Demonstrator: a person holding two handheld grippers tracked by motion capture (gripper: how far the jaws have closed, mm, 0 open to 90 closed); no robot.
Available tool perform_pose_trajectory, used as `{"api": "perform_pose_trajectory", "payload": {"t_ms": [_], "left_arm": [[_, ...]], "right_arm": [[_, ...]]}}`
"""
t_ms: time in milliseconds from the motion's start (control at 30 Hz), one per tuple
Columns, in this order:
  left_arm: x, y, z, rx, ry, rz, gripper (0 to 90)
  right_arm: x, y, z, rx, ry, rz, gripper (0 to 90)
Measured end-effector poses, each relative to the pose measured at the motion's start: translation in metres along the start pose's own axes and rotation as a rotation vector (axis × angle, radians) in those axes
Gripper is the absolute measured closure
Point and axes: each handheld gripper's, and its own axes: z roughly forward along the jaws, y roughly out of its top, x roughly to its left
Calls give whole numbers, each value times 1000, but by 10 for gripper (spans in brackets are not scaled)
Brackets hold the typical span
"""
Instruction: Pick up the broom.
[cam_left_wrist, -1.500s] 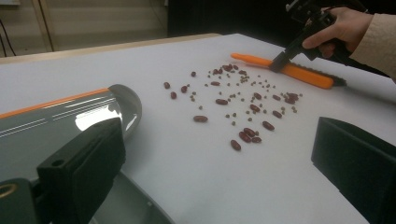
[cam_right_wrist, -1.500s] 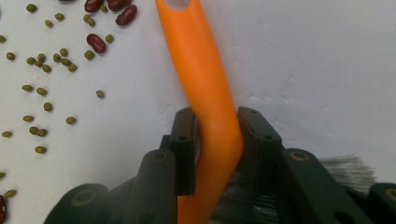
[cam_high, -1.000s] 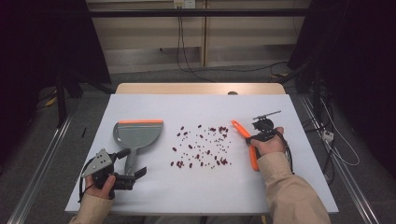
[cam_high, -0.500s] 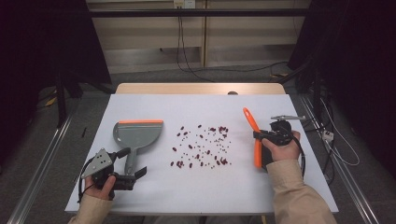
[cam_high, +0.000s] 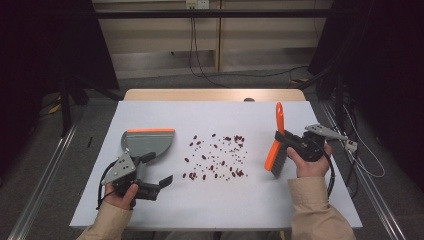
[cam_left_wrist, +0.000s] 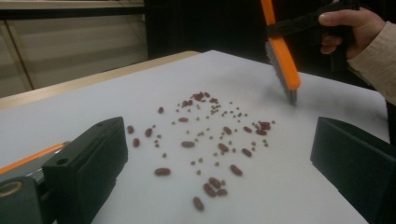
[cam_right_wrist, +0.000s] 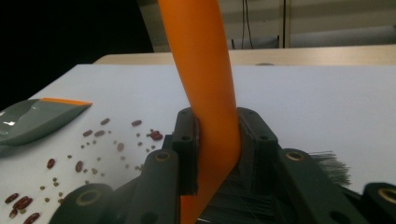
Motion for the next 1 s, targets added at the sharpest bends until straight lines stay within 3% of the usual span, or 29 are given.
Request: {"api": "perform_pose_trajectory", "payload": {"t_ms": [167,433,633,733,800,1000], "left_arm": [[-7,5,18,5,-34,-3,37],[-12,6,38,28,-47,4,38],[-15,15,57,41,-56,-33,51],[-19,20,69,59,-52,-49,63],[-23,24,77,68,-72,-57,70],[-31,29,96,78,-105,-39,164]], "right_arm": [[5,2,-1,-60,32,9,710],[16,13,-2,-111,64,15,710],[39,23,5,-153,82,-11,711],[51,26,12,-161,114,-10,710],[64,28,20,-159,139,-17,710],[81,29,31,-154,168,-33,710]]}}
